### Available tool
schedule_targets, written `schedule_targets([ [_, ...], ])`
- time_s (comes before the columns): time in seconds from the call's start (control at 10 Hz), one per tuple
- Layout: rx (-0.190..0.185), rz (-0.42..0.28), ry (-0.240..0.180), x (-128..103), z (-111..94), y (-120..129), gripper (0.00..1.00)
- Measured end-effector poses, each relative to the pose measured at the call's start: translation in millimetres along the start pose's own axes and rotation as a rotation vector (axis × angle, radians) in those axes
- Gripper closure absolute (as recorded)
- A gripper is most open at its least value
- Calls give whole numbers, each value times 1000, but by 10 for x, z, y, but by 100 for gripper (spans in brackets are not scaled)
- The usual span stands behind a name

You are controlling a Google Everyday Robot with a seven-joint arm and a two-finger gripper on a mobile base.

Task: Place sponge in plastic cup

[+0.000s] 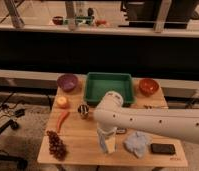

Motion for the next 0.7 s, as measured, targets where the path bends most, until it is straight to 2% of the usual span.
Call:
schedule_targets([
  [0.7,-7,19,-16,87,63,3,100],
])
